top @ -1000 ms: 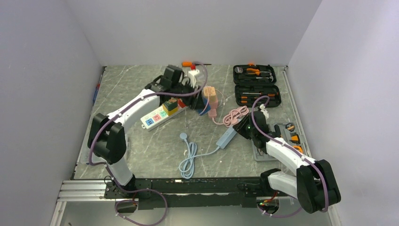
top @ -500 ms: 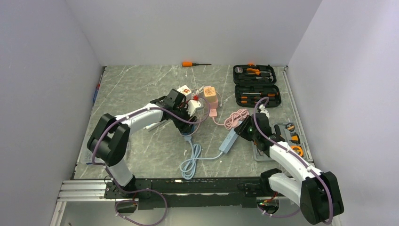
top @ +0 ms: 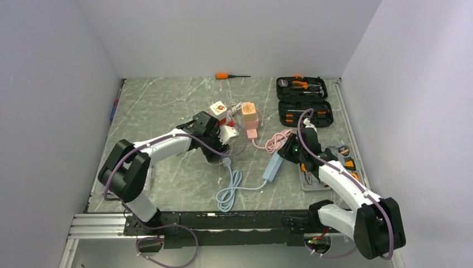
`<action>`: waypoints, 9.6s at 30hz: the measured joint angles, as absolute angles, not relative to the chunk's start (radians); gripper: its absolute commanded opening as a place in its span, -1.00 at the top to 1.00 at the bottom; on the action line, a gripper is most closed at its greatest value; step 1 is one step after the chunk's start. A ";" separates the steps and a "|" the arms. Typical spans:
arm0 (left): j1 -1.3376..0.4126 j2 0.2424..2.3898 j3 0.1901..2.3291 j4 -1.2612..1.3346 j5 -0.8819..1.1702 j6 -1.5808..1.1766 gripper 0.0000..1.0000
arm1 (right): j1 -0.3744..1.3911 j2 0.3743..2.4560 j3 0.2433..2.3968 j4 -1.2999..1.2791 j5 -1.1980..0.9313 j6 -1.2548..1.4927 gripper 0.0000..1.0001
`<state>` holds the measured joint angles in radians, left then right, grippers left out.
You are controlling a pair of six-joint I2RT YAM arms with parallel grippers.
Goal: Pull the plug off the socket
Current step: Place the plug at the center of the board, then remove the plug from the socket.
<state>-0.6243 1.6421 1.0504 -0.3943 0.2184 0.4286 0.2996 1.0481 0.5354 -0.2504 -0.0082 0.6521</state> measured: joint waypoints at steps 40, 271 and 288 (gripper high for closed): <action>-0.588 1.346 1.113 -0.748 0.369 0.511 -0.99 | 0.539 1.174 0.405 -0.013 -0.028 0.683 -0.02; -0.708 2.071 2.111 -1.407 0.847 1.446 -0.24 | 0.613 0.878 0.355 0.440 -0.167 0.007 1.00; -0.699 2.075 2.138 -1.406 0.875 1.401 1.00 | 0.617 0.884 0.323 0.526 -0.158 0.042 1.00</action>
